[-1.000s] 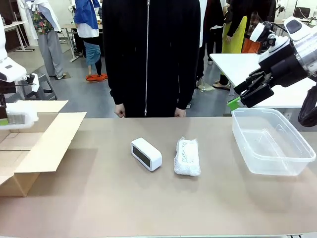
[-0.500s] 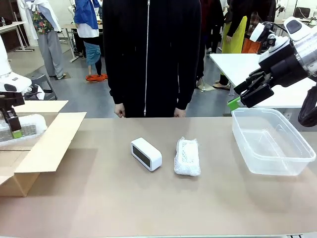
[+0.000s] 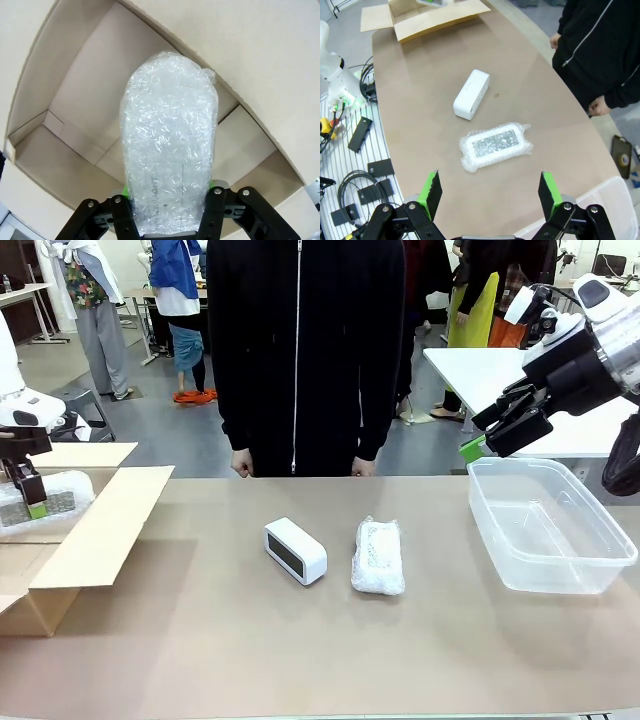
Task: Separate and place wrapped and unwrapped clocks.
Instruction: If the picked Digital clock is wrapped, place it in the Package Box ; if not, place it in the Organizing box.
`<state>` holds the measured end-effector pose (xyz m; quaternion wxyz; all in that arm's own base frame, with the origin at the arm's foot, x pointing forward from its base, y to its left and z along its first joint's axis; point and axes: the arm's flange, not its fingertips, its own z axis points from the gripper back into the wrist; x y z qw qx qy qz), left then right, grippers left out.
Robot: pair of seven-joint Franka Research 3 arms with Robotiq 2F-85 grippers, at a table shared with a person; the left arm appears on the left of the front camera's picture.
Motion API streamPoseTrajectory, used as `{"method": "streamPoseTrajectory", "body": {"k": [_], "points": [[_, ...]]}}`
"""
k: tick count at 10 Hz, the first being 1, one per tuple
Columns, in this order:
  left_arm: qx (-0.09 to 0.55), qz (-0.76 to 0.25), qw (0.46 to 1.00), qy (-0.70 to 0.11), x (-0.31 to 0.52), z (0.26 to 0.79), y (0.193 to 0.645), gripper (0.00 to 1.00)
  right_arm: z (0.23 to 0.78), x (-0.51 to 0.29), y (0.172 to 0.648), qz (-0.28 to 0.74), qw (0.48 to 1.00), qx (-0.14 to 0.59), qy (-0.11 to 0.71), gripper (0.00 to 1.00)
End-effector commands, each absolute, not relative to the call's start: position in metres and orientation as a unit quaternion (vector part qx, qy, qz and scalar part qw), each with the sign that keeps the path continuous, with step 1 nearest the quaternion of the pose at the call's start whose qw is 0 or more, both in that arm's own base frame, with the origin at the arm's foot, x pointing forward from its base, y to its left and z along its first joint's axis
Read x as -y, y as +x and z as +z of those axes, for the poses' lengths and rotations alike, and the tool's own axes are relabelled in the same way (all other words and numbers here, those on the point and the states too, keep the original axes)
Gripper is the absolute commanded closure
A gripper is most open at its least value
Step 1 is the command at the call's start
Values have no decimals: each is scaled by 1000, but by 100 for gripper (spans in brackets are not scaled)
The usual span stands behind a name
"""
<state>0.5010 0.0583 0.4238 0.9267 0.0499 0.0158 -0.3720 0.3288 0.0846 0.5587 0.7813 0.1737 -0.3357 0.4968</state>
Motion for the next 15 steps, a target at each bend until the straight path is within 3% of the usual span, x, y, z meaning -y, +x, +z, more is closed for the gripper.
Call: {"method": "streamPoseTrajectory", "body": {"k": [1,10,13,15], "points": [[-26,-352,934,46,-65,424,502,0,556,-86,329,498,777,337,186,0],[-11,-345,937,44,-75,437,497,0,556,-86,329,498,777,337,186,0],[38,-351,934,58,-66,507,485,0,556,-86,329,498,777,337,186,0],[22,-346,935,67,-53,564,479,0,556,-86,329,498,777,337,186,0]]}}
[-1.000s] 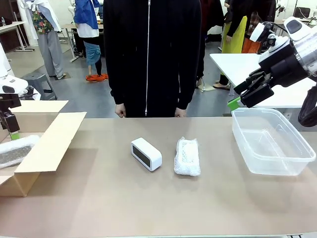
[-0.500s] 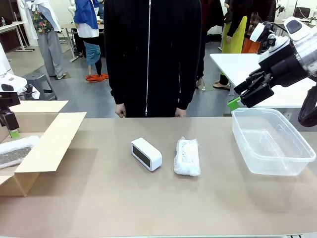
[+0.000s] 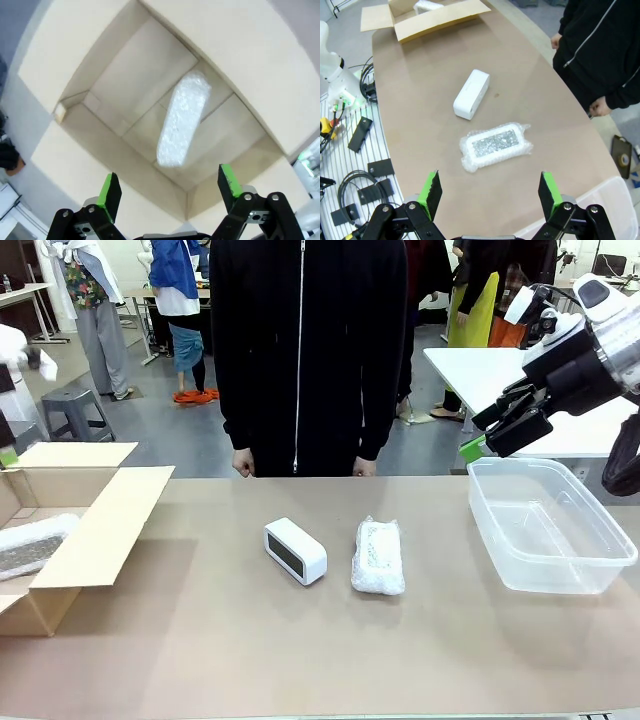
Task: Separate and place wrapped and unwrapped clocks.
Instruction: If the picked Digital clock is wrapped, place it in the Package Box ; if not, place it in the Organizing box, then pick up the Digital clock indicated by the person.
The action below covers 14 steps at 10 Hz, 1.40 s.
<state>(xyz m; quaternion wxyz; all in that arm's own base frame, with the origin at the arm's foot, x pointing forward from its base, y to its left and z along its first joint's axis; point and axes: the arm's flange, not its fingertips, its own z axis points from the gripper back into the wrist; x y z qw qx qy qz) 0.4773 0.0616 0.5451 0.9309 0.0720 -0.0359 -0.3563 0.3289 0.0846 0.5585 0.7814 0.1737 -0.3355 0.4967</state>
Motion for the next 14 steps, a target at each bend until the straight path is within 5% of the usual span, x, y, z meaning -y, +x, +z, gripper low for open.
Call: {"method": "streamPoseTrajectory", "body": {"k": [1,4,14], "points": [[36,-330,942,44,-45,589,478,0,556,-86,329,498,777,337,186,0],[65,-296,952,47,-28,636,470,0,556,-86,329,498,777,337,186,0],[66,-304,949,50,-26,638,468,0,556,-86,329,498,777,337,186,0]]}}
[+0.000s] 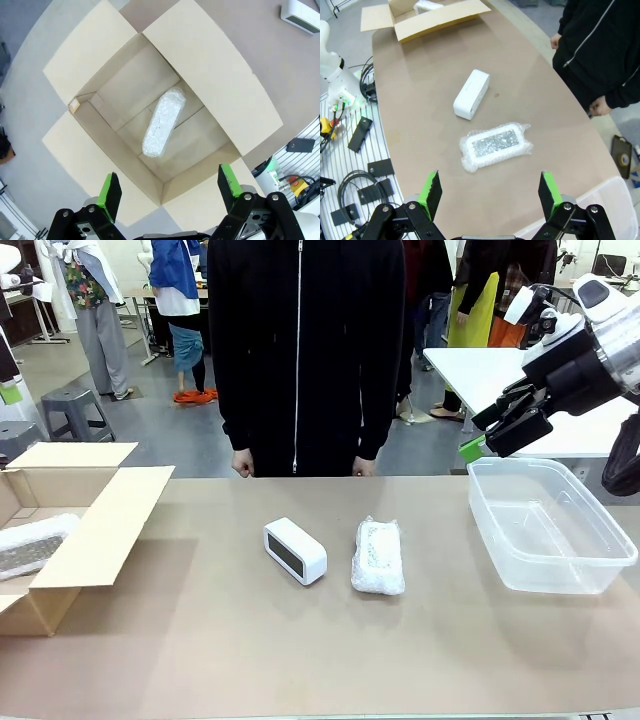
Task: Separate and place wrapped and unwrapped clocks.
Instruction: Pick up the Digital clock indicated by the person.
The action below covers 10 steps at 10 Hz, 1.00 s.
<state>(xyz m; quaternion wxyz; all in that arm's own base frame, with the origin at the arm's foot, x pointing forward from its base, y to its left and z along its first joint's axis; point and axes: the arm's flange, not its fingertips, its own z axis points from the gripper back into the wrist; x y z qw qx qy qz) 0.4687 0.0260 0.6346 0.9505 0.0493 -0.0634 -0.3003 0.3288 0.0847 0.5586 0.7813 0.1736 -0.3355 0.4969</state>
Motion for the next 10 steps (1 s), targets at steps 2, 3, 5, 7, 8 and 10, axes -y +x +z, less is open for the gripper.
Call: {"method": "streamPoseTrajectory", "body": {"k": [2,3,5,7,8,10], "points": [[66,-304,949,50,-26,638,468,0,556,-86,329,498,777,337,186,0],[66,-304,949,50,-26,638,468,0,556,-86,329,498,777,337,186,0],[66,-304,949,50,-26,638,468,0,556,-86,329,498,777,337,186,0],[63,-300,950,49,-26,635,469,0,556,-86,329,498,777,337,186,0],[104,-371,923,23,10,643,461,0,556,-86,329,498,777,337,186,0],[160,-432,887,-43,53,658,426,0,556,-86,329,498,777,337,186,0]]}}
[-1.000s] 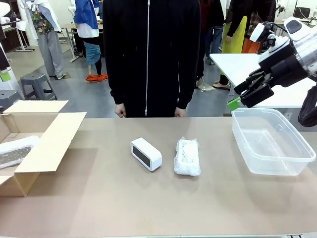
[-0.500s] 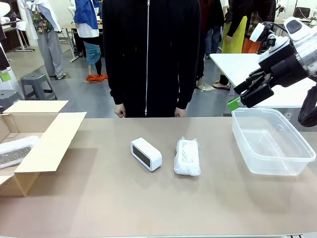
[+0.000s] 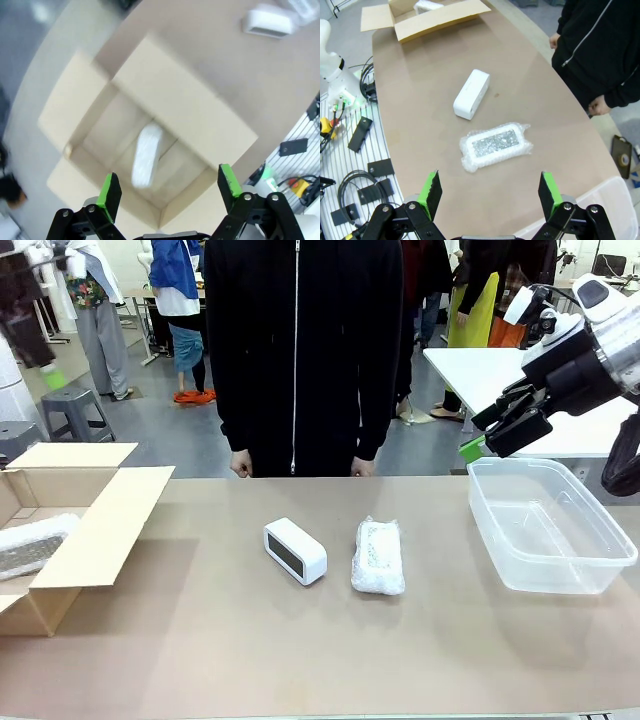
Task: Separate and place wrapped and unwrapped clocks.
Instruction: Pick up the Digital clock indicated by the person.
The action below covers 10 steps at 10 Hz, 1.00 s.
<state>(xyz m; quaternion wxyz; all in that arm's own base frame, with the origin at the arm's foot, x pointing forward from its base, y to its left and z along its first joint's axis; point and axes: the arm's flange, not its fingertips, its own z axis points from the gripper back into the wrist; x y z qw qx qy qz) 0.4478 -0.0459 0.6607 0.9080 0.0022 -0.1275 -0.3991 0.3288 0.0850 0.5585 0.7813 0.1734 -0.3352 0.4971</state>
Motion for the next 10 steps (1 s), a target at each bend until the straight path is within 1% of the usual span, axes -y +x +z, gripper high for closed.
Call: {"method": "streamPoseTrajectory", "body": {"k": [1,3,5,6,7,8,9,10], "points": [[186,-414,888,-74,59,657,405,0,556,-86,329,498,777,337,186,0],[225,-447,853,-151,78,629,363,0,556,-86,329,498,777,337,186,0],[261,-425,848,-179,96,592,335,0,556,-86,329,498,777,337,186,0],[295,-434,831,-184,100,584,327,0,556,-86,329,498,777,337,186,0],[329,-439,813,-194,103,572,326,0,556,-86,329,498,777,337,186,0],[347,-434,812,-180,103,560,327,0,556,-86,329,498,777,337,186,0],[348,-425,820,-164,108,538,334,0,556,-86,329,498,777,337,186,0],[349,-418,823,-163,107,527,336,0,556,-86,329,498,777,337,186,0]]}}
